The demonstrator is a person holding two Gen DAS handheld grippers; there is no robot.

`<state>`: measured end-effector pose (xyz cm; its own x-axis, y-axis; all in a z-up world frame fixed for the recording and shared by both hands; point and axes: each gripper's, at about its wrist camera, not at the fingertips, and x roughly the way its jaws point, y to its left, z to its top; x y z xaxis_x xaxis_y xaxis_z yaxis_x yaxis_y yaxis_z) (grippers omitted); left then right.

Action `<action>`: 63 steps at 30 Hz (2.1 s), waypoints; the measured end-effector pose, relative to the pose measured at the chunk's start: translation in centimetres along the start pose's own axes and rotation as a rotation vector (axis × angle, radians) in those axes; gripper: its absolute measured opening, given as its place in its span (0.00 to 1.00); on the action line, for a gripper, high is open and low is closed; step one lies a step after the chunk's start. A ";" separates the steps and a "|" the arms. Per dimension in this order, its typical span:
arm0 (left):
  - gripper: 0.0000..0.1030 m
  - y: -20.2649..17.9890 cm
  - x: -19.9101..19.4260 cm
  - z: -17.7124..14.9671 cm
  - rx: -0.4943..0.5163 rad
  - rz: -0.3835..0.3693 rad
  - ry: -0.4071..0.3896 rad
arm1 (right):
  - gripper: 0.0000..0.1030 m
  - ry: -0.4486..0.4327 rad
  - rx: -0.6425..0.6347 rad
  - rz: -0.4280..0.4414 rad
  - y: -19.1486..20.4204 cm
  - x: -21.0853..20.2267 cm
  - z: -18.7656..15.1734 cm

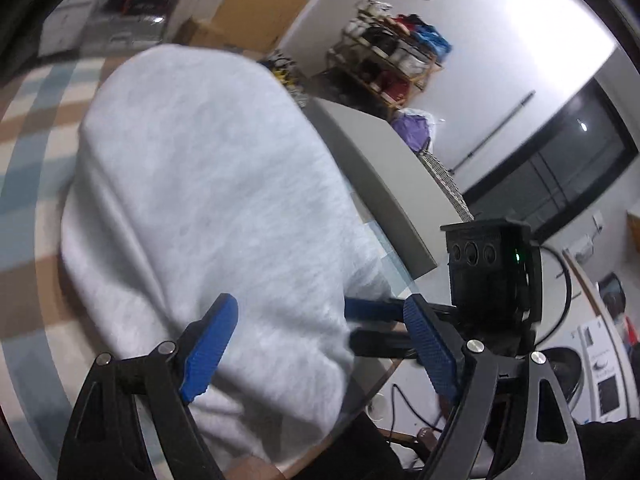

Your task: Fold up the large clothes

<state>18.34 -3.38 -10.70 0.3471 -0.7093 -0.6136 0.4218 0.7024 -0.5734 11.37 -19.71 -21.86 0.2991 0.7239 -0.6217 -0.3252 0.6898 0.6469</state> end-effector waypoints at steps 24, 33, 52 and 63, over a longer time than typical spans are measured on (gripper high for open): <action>0.45 3.9 0.1 -1.7 -0.044 0.104 -0.031 | 0.23 -0.180 0.006 0.064 -1.4 -6.6 2.5; 0.46 3.6 -5.0 -2.9 0.018 0.228 -0.084 | 0.24 0.082 -0.207 -0.190 1.6 3.2 7.5; 0.58 10.7 -0.8 4.0 -0.096 0.071 0.071 | 0.11 -0.083 -0.241 -0.105 2.7 -3.0 11.8; 0.59 9.6 -3.2 4.4 -0.040 0.178 0.056 | 0.06 0.380 -0.407 -0.543 2.1 16.7 20.0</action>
<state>24.96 5.35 -11.85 0.3662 -0.5696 -0.7358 0.3236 0.8193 -0.4732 33.60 -5.98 -22.12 0.2067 0.1824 -0.9613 -0.5469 0.8362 0.0411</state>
